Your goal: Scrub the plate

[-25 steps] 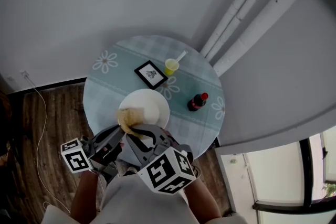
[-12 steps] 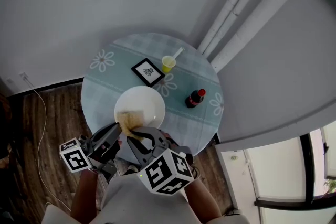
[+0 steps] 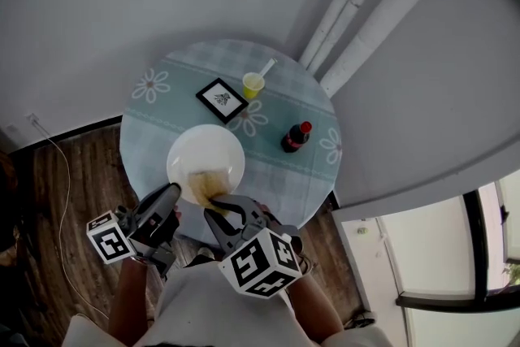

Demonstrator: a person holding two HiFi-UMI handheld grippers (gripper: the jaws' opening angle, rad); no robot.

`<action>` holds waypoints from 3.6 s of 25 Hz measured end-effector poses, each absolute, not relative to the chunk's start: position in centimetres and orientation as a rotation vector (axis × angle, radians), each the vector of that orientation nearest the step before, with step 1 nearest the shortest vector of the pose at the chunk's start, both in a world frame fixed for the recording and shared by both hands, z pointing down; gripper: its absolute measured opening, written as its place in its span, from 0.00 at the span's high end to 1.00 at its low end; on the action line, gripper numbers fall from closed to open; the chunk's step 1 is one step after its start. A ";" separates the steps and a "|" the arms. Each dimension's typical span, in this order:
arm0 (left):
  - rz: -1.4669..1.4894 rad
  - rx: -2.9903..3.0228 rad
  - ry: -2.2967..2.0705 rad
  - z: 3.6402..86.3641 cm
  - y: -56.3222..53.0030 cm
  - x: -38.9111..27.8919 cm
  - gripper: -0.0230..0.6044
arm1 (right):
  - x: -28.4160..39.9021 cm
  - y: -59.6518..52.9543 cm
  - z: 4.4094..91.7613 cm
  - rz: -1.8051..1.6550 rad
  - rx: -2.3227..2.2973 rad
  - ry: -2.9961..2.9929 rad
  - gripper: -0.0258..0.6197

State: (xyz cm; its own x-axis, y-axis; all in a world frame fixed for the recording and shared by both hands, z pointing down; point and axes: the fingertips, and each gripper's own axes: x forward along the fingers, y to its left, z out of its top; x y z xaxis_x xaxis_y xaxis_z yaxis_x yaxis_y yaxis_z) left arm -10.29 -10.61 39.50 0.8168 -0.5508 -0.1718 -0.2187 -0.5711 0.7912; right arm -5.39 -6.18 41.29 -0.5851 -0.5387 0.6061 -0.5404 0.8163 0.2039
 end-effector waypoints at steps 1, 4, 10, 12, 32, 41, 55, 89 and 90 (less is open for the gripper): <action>-0.513 2.172 -0.562 39.7 -10.4 -10.3 0.93 | -5.3 -6.0 41.6 0.010 0.796 -2.312 0.87; -0.504 2.166 -0.557 39.9 -9.8 -10.3 0.93 | -4.8 -5.4 42.2 0.026 0.811 -2.284 0.87; -0.505 2.188 -0.506 39.3 -9.3 -9.9 0.92 | -2.8 -6.3 42.3 0.048 0.904 -2.258 0.87; -0.497 2.190 -0.506 39.3 -9.0 -9.9 0.93 | -2.2 -6.5 42.2 0.055 0.931 -2.250 0.87; -0.428 2.269 -0.419 38.0 -8.1 -6.8 0.93 | -1.0 -9.8 38.1 -0.073 1.041 -2.273 0.87; -0.423 2.260 -0.439 38.4 -8.9 -6.0 0.93 | -3.3 -8.7 38.3 -0.099 0.928 -2.318 0.87; -0.450 2.239 -0.509 39.2 -11.0 -6.2 0.93 | -4.1 -7.7 40.3 -0.065 0.795 -2.318 0.87; -0.504 2.243 -0.432 38.7 -13.3 -5.3 0.93 | 2.2 -12.0 40.8 0.128 1.018 -2.314 0.87; -0.498 2.244 -0.422 38.7 -13.1 -5.1 0.93 | 2.4 -12.3 40.7 0.128 1.033 -2.313 0.87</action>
State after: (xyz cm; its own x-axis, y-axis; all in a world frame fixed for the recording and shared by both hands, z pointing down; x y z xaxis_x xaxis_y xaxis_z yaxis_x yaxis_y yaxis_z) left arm -5.13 -13.15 38.71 0.8679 -0.4470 -0.2165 -0.1396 -0.6379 0.7573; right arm 2.42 -12.26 40.74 -0.5199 -0.6480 0.5566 -0.7055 0.6931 0.1479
